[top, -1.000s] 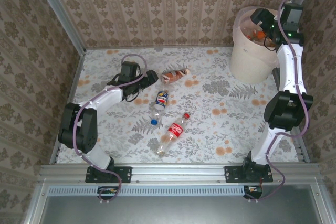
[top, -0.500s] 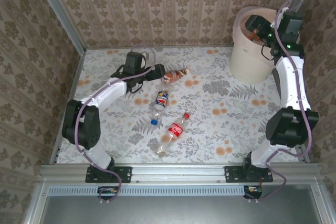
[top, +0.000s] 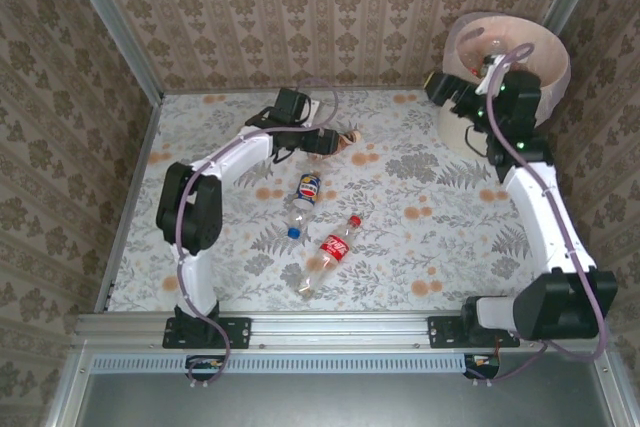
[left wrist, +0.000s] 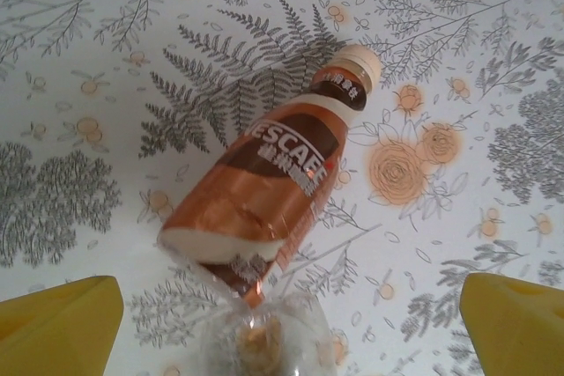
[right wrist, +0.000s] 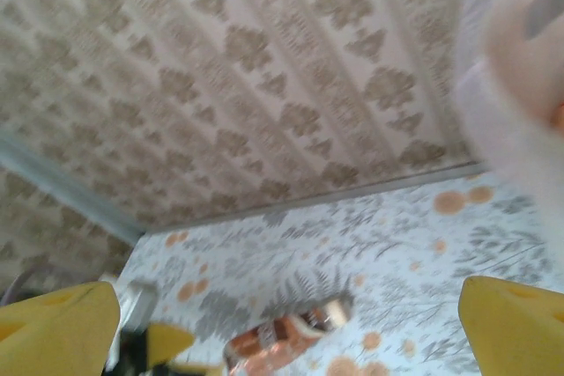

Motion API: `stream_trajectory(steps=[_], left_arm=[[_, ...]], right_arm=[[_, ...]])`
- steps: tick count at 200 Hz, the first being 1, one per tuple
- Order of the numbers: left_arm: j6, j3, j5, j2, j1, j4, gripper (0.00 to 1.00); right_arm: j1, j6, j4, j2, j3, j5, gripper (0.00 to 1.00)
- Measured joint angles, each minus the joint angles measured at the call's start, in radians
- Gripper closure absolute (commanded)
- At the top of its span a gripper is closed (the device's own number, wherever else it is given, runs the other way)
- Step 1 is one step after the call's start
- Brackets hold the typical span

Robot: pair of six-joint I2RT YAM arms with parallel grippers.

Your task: Put the plastic bottles in the bin

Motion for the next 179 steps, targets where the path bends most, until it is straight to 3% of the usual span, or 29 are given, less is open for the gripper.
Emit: stream_trajectory(steps=[30,71,129,179], left_arm=[[0.047,0.136,-0.013,0.101,-0.006,-0.072,0.0],[0.093,0.254,-0.026,0.203,-0.025,-0.143,0.01],[0.153,0.393,-0.072,0.325,-0.032,-0.224,0.02],[0.18,0.48,-0.108,0.405,-0.025,-0.31,0.15]], right_arm=[[0.085,-0.018,0.055,-0.082,-0.153,0.026,0.0],[0.09,-0.016,0.069,-0.135,-0.301,0.093,0.0],[0.09,-0.023,0.059,-0.183,-0.321,0.147,0.0],[0.09,-0.027,0.046,-0.188,-0.321,0.156,0.0]])
